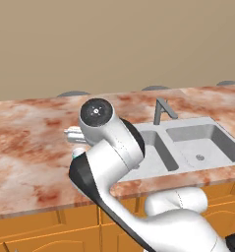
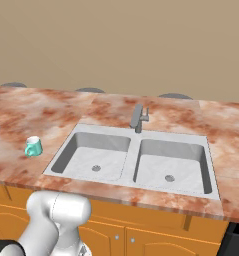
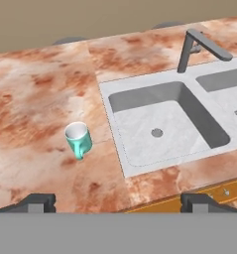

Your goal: Place the cup in the left basin and the mug in the right basin of the sink.

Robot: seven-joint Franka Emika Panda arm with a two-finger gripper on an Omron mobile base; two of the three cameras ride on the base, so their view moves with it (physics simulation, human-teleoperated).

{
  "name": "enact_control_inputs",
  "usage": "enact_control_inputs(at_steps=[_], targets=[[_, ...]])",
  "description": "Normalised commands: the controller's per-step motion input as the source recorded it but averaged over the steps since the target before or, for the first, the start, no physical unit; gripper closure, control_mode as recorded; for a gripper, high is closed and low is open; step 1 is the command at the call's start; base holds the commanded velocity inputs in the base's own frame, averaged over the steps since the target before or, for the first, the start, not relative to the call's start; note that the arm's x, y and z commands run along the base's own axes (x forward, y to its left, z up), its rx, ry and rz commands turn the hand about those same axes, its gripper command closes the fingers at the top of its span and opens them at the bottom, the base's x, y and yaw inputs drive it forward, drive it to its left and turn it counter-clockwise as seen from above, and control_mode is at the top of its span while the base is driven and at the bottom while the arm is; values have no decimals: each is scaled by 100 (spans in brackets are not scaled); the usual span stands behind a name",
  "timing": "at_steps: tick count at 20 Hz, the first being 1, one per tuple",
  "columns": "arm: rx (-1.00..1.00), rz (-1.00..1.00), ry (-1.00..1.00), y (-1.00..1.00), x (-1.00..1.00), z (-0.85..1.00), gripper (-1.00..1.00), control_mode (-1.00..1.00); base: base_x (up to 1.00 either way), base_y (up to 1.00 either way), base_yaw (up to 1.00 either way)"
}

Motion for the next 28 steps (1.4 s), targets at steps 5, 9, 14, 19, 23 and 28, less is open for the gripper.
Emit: enact_control_inputs(at_steps=[5, 9, 14, 19, 23, 28], targets=[[0, 5, 7, 32, -11, 8, -100, -100, 0, 0, 0], [1, 8, 14, 29, -2, 6, -100, -100, 0, 0, 0], [5, 6, 7, 25, -5, 2, -100, -100, 0, 0, 0], [4, 1, 1, 22, -2, -2, -100, -100, 0, 0, 0], [2, 0, -2, 19, 0, -12, -100, -100, 0, 0, 0], [1, 0, -6, 7, 6, -17, -100, -100, 0, 0, 0]])
